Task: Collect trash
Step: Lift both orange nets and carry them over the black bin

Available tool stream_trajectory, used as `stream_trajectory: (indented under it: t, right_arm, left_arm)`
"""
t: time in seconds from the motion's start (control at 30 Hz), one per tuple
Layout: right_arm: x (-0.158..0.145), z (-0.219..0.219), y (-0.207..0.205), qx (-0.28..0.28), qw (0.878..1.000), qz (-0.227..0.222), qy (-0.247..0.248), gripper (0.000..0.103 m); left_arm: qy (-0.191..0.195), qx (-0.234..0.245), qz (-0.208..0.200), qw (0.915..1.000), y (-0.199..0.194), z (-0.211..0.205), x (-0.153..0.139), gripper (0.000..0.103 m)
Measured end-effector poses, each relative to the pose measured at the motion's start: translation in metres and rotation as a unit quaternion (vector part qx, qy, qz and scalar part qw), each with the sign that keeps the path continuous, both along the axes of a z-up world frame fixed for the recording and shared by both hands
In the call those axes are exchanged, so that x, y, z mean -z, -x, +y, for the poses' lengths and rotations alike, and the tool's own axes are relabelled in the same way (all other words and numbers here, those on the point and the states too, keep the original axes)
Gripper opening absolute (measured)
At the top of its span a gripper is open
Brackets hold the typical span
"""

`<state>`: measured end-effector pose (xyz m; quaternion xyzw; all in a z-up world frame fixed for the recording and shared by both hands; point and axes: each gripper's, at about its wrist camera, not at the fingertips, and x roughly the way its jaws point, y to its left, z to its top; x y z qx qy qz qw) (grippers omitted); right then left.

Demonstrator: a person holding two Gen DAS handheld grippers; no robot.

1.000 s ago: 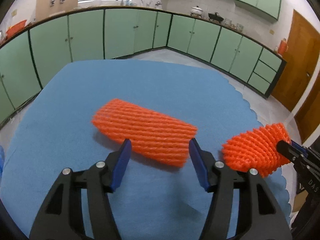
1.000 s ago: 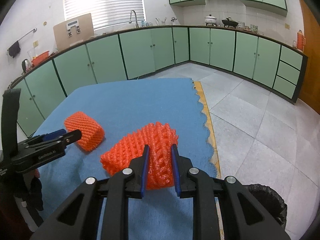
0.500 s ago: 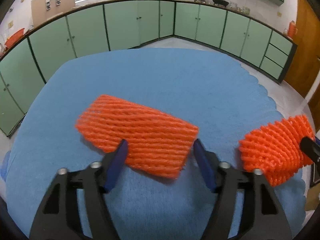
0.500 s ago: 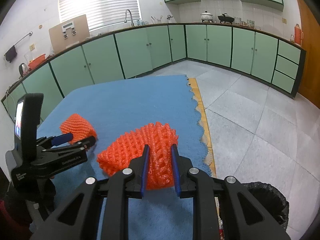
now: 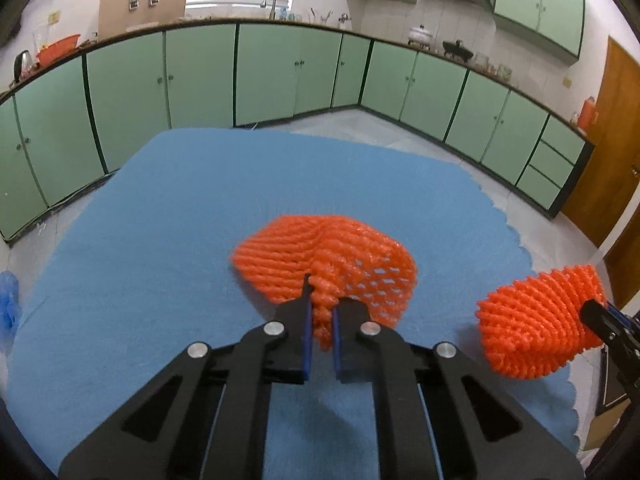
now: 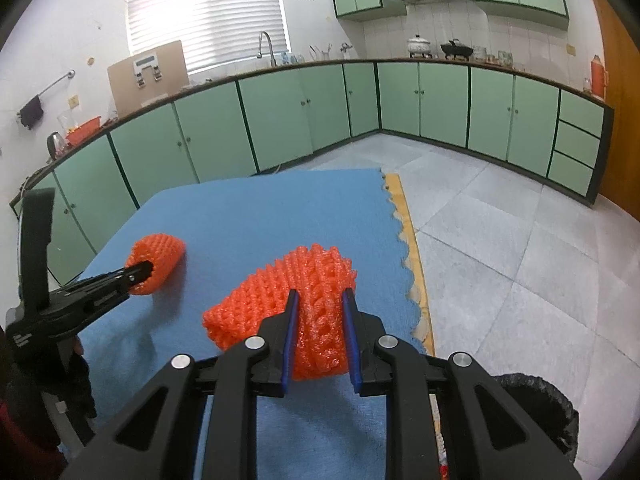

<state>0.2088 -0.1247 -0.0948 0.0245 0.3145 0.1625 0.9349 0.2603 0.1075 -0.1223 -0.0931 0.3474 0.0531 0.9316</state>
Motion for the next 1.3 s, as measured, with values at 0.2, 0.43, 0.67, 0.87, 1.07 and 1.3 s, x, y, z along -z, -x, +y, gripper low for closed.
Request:
stream_trajectory:
  t: [0.2, 0.43, 0.67, 0.87, 1.07, 1.3]
  right_arm:
    - [-0.017, -0.002, 0.014, 0.0, 1.0, -0.018, 0.003, 0.021]
    - [-0.035, -0.019, 0.036, 0.007, 0.999, -0.04, 0.002, 0.021]
    - [-0.045, -0.047, 0.054, 0.03, 0.998, -0.05, -0.001, 0.021]
    - [-0.048, -0.074, 0.07, 0.056, 0.997, -0.051, -0.009, 0.021]
    - [-0.05, -0.104, 0.088, 0.086, 0.995, -0.058, -0.011, 0.021]
    - [-0.052, -0.144, 0.106, 0.131, 0.989, -0.062, -0.01, 0.021]
  left_arm:
    - [-0.001, 0.021, -0.026, 0.9994, 0.019, -0.017, -0.024, 0.006]
    - [-0.001, 0.058, -0.045, 0.9973, 0.039, -0.046, -0.038, 0.006]
    - [0.001, 0.099, -0.057, 0.9934, 0.055, -0.089, -0.043, 0.006]
    - [-0.001, 0.14, -0.064, 0.988, 0.07, -0.129, -0.042, 0.006]
    - [0.001, 0.179, -0.069, 0.9814, 0.082, -0.169, -0.042, 0.006]
    - [0.004, 0.23, -0.076, 0.9702, 0.092, -0.22, -0.041, 0.006]
